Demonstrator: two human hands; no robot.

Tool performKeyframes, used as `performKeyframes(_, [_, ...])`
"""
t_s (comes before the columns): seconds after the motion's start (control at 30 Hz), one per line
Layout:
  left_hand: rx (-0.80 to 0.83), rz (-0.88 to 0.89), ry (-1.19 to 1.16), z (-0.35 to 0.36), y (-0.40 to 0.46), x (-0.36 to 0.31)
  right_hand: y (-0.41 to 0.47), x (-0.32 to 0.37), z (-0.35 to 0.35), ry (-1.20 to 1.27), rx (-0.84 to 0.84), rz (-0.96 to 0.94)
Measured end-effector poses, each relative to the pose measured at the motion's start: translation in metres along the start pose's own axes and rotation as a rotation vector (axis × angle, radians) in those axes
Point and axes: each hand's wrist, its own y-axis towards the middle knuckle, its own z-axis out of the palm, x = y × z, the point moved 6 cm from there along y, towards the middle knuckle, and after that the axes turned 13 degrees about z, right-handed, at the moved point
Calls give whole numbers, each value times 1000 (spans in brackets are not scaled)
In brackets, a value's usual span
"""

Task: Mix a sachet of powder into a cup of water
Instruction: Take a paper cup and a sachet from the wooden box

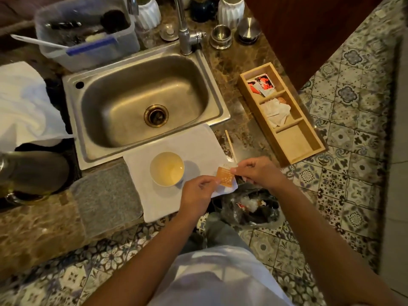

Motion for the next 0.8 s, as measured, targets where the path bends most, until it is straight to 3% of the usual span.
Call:
performKeyframes(0.27, [-67,-157,147,17,22,40,53,-4,21,-313,-202,28])
performKeyframes(0.5, [-56,-140,327,21,23,39,57,-3,25,-541,-336,34])
performKeyframes(0.8, [-120,-139,369,18,21,26,41,14,20,-544,-409,-51])
